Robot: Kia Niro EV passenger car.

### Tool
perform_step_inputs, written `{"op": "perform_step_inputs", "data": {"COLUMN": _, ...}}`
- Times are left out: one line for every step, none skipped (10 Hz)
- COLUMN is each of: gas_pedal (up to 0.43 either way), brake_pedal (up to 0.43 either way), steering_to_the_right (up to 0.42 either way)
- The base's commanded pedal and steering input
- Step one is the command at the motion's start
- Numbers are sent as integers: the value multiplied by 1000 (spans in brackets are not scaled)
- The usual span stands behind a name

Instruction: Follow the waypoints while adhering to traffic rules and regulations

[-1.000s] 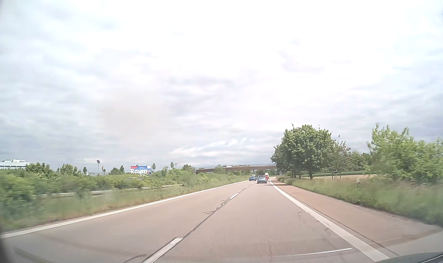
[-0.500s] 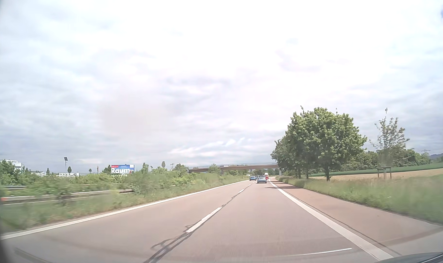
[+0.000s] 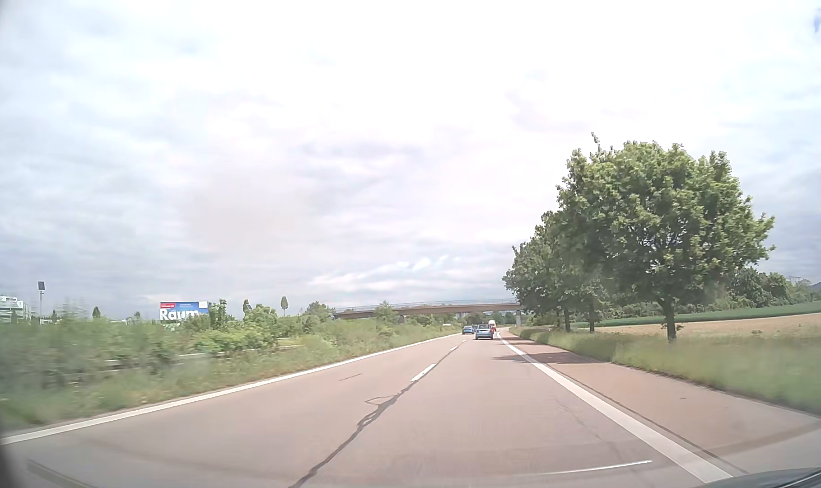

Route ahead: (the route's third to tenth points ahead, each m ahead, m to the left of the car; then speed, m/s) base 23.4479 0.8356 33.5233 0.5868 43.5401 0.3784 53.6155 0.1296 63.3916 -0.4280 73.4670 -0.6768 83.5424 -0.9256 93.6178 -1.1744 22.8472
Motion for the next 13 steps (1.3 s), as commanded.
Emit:
{"op": "perform_step_inputs", "data": {"gas_pedal": 209, "brake_pedal": 0, "steering_to_the_right": 3}}
{"op": "perform_step_inputs", "data": {"gas_pedal": 209, "brake_pedal": 0, "steering_to_the_right": 3}}
{"op": "perform_step_inputs", "data": {"gas_pedal": 209, "brake_pedal": 0, "steering_to_the_right": 3}}
{"op": "perform_step_inputs", "data": {"gas_pedal": 209, "brake_pedal": 0, "steering_to_the_right": 3}}
{"op": "perform_step_inputs", "data": {"gas_pedal": 209, "brake_pedal": 0, "steering_to_the_right": 3}}
{"op": "perform_step_inputs", "data": {"gas_pedal": 209, "brake_pedal": 0, "steering_to_the_right": 3}}
{"op": "perform_step_inputs", "data": {"gas_pedal": 209, "brake_pedal": 0, "steering_to_the_right": 3}}
{"op": "perform_step_inputs", "data": {"gas_pedal": 209, "brake_pedal": 0, "steering_to_the_right": 3}}
{"op": "perform_step_inputs", "data": {"gas_pedal": 209, "brake_pedal": 0, "steering_to_the_right": 3}}
{"op": "perform_step_inputs", "data": {"gas_pedal": 209, "brake_pedal": 0, "steering_to_the_right": 4}}
{"op": "perform_step_inputs", "data": {"gas_pedal": 209, "brake_pedal": 0, "steering_to_the_right": 3}}
{"op": "perform_step_inputs", "data": {"gas_pedal": 197, "brake_pedal": 0, "steering_to_the_right": 3}}
{"op": "perform_step_inputs", "data": {"gas_pedal": 197, "brake_pedal": 0, "steering_to_the_right": 3}}
